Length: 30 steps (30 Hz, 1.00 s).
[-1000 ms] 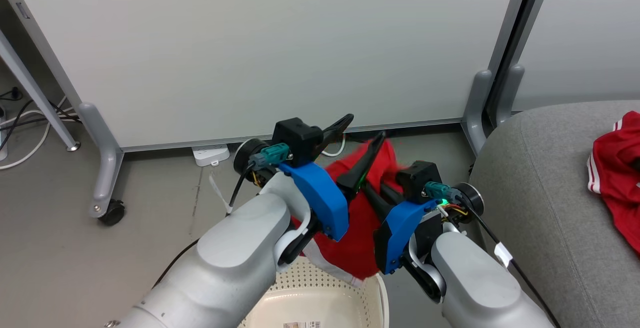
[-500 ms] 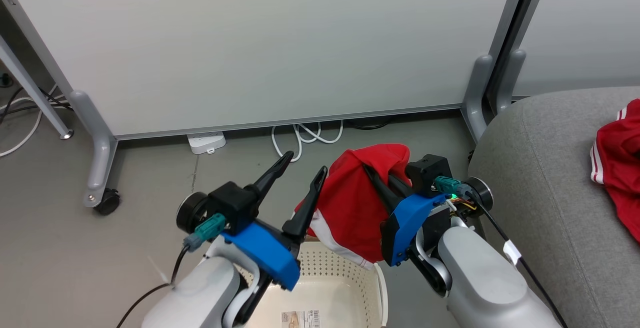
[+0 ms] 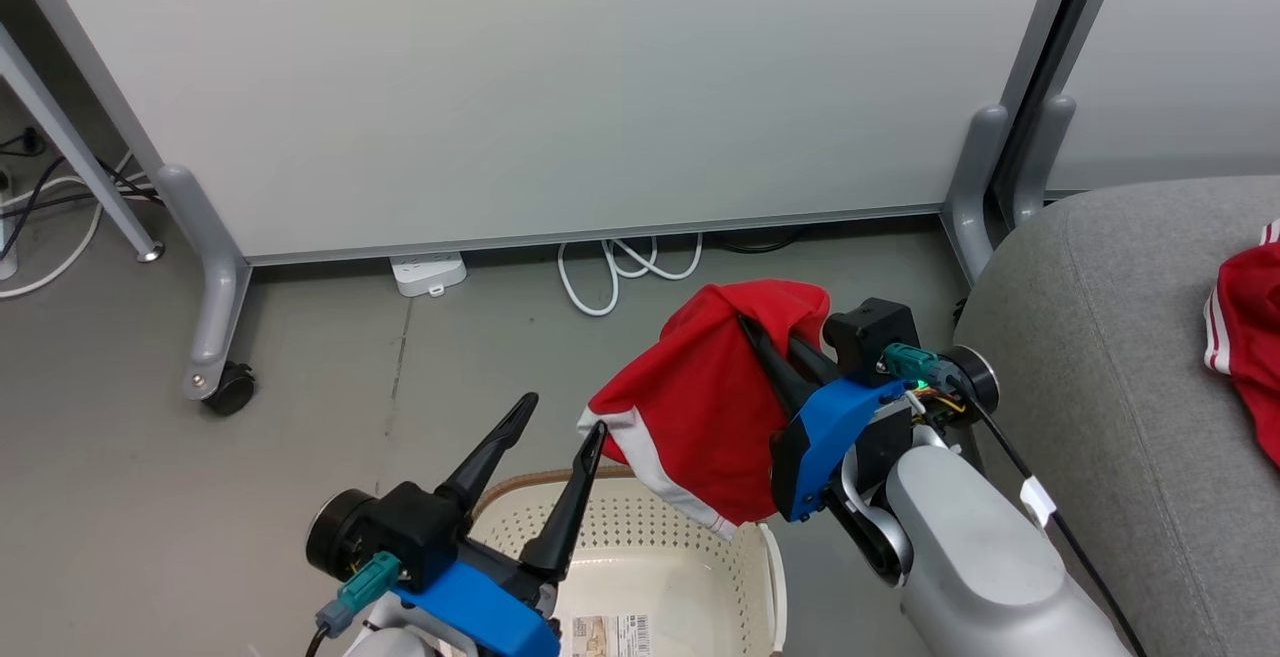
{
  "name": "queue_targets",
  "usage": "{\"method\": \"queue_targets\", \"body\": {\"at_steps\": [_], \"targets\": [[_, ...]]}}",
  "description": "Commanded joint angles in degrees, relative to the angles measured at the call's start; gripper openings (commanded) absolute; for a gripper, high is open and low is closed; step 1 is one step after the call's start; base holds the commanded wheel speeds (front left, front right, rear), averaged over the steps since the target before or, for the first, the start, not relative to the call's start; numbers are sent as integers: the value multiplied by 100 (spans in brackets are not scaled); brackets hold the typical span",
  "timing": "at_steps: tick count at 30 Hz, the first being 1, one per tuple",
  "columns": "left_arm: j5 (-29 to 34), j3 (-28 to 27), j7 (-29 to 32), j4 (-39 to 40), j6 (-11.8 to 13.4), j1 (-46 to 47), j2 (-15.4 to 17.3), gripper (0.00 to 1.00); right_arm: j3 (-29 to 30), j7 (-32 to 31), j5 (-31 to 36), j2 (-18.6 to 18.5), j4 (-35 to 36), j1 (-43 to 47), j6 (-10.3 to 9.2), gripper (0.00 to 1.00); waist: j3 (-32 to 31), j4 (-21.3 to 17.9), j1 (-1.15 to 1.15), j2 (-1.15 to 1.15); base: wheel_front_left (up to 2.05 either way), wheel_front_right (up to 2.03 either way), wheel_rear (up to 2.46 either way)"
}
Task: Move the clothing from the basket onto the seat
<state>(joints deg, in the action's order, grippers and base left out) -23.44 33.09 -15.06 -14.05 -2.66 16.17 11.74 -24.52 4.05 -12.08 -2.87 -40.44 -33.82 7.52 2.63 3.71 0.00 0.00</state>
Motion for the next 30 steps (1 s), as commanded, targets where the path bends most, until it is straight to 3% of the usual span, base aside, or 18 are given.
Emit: {"method": "queue_targets", "body": {"at_steps": [1, 17, 21, 30], "targets": [[75, -84, -20, -16, -37, -65, -1, 100, 12, -9, 26, -1, 36, 68, -6, 0, -7, 9, 0, 0, 0, 0, 0], [550, -687, -20, -229, -354, -293, -315, 100, 32, -104, 29, -2, 178, 156, -6, 0, 37, -181, 0, 0, 0, 0, 0], [617, -805, -20, -273, -389, -319, -379, 100, 20, -128, 0, -2, 211, 134, -5, 0, 85, -445, 0, 0, 0, 0, 0], [756, -918, -20, -267, -448, -219, -464, 100, 24, -100, 34, 1, 248, 109, -5, 0, 235, -1424, 0, 0, 0, 0, 0]]}}
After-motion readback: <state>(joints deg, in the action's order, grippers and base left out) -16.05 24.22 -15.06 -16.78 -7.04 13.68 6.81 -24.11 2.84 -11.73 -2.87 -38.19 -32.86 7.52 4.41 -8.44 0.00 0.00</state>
